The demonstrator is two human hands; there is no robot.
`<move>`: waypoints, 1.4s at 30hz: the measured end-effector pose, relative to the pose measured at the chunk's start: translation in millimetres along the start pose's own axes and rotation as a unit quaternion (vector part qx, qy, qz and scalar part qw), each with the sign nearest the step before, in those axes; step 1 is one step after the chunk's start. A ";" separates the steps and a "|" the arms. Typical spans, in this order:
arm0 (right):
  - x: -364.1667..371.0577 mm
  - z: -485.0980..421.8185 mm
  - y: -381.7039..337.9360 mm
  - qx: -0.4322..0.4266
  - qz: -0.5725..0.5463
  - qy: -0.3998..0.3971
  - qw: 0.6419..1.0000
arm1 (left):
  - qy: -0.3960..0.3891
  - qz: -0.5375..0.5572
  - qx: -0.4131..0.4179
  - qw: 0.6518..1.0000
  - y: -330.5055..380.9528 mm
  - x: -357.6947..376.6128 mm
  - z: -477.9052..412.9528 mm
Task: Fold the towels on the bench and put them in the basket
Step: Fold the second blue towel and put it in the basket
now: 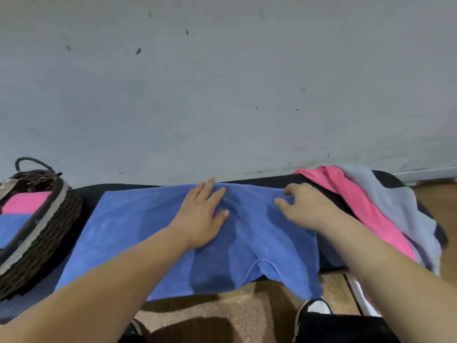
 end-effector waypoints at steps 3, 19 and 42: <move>-24.0 6.2 47.2 0.084 0.023 0.016 0.996 | 0.005 0.045 0.055 0.997 53.9 -4.1 -43.1; -0.4 15.3 69.5 0.073 -0.088 0.001 0.993 | -0.032 0.168 0.046 0.984 150.3 -2.9 -138.3; -19.6 26.9 81.1 0.089 -0.055 -0.043 0.994 | -0.002 -0.043 0.019 0.999 164.6 21.1 -123.4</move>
Point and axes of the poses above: each hand's wrist, its own z-axis away from the middle knuckle, its own x-axis out of the palm, y = z × x, the point moved 2 cm from there along -z, towards the middle knuckle, and after that the axes turned 7 degrees about -z, right-handed, at the moved point
